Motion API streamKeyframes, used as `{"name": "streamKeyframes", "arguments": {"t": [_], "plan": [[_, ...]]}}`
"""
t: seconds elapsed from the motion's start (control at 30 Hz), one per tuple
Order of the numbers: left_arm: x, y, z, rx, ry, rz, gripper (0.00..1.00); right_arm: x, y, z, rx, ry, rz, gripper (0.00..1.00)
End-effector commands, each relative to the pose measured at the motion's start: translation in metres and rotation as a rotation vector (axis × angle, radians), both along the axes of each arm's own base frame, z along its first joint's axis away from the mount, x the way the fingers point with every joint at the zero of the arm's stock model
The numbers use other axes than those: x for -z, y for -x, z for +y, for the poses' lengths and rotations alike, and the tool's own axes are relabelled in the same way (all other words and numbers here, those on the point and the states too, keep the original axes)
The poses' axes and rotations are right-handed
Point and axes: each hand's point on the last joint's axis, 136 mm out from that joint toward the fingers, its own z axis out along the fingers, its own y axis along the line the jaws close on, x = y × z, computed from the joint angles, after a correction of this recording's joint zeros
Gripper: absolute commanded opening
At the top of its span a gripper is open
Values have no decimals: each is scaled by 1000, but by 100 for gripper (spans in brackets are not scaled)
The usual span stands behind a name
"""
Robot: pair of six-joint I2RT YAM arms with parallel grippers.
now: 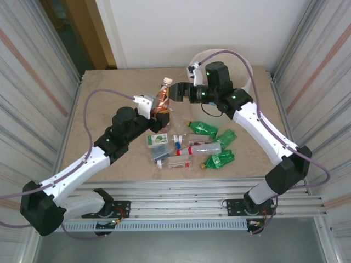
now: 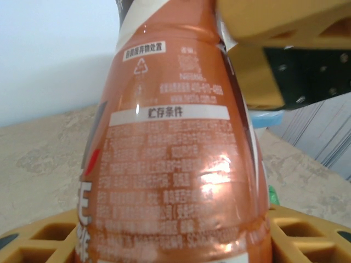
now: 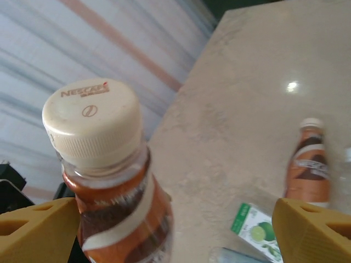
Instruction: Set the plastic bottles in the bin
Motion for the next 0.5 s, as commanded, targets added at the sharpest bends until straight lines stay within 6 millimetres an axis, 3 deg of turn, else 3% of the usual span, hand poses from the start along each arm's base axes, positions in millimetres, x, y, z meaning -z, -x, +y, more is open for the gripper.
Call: {"name": "streamKeyframes", "arguments": {"t": [0.0,0.2,0.47], "plan": [[-16,6,-2,7,67,-42,29,-23,15,24,-117,-78,-28,87],[-18,6,-3,2,83,-46,29,-14,23,43,-190,-80,-6,82],[-23,4,1,-25,98,-57,30,-4,28,54,-233,-78,30,69]]}}
